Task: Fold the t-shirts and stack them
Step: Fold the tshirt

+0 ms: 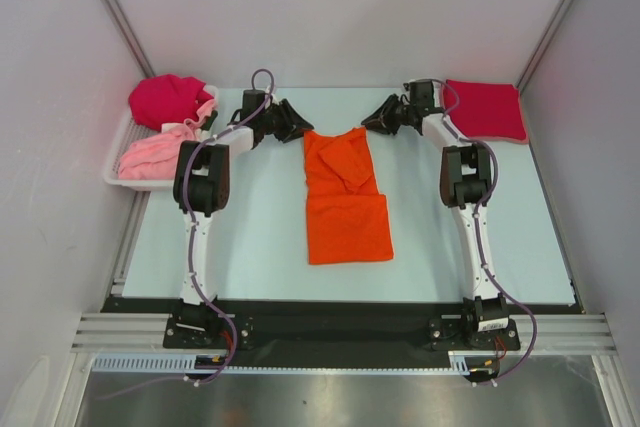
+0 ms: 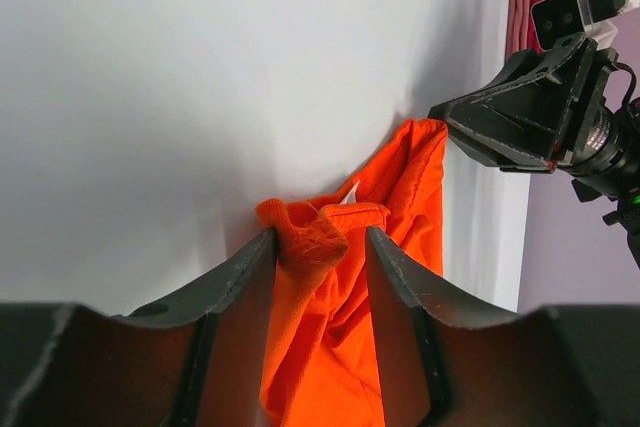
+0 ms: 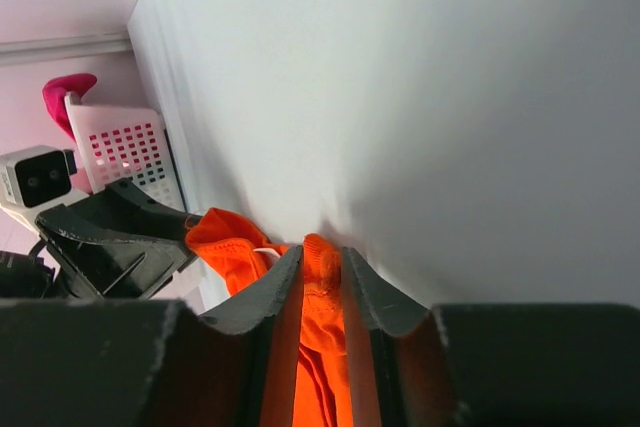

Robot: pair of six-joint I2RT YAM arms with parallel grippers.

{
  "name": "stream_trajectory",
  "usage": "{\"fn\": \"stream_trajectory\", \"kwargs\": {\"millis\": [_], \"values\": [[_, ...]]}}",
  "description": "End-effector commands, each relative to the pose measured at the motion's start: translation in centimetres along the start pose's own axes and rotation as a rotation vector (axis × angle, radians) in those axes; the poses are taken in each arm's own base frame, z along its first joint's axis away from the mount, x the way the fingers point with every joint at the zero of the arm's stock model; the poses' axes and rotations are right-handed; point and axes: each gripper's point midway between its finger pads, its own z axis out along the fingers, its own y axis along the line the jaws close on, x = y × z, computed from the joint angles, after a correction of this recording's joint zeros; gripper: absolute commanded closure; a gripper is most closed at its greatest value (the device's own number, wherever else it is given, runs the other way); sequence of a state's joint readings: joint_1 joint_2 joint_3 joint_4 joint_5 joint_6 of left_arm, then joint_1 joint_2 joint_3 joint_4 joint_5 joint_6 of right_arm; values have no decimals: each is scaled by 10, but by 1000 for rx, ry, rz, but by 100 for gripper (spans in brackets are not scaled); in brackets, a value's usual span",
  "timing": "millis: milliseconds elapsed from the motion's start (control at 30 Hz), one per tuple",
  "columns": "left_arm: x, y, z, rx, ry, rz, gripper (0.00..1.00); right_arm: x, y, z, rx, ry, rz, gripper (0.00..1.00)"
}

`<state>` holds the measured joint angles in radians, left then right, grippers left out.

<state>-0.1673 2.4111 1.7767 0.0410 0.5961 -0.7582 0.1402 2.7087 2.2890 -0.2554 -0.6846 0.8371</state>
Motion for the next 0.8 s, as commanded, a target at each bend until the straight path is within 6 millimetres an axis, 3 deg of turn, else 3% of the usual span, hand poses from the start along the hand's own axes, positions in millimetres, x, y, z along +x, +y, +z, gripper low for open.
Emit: {"fn": "stream_trajectory", "kwargs": {"millis": [0,200,367,533,767], "values": [[-8,-4,-4,15,-15,27,54,3,18,-1,-43,10,-39,73],[-8,-4,-3,21,-15,20,54,4,20,0,-37,8,-44,73],[-9,-5,-3,19,-22,21,57,-3,24,2,-39,-18,-43,100],[-13,-3,-2,20,-40,10,71,-21,34,5,-78,-87,-5,100],[-16,-3,5,47,-52,-15,89,-19,20,22,-89,-93,94,98]]}}
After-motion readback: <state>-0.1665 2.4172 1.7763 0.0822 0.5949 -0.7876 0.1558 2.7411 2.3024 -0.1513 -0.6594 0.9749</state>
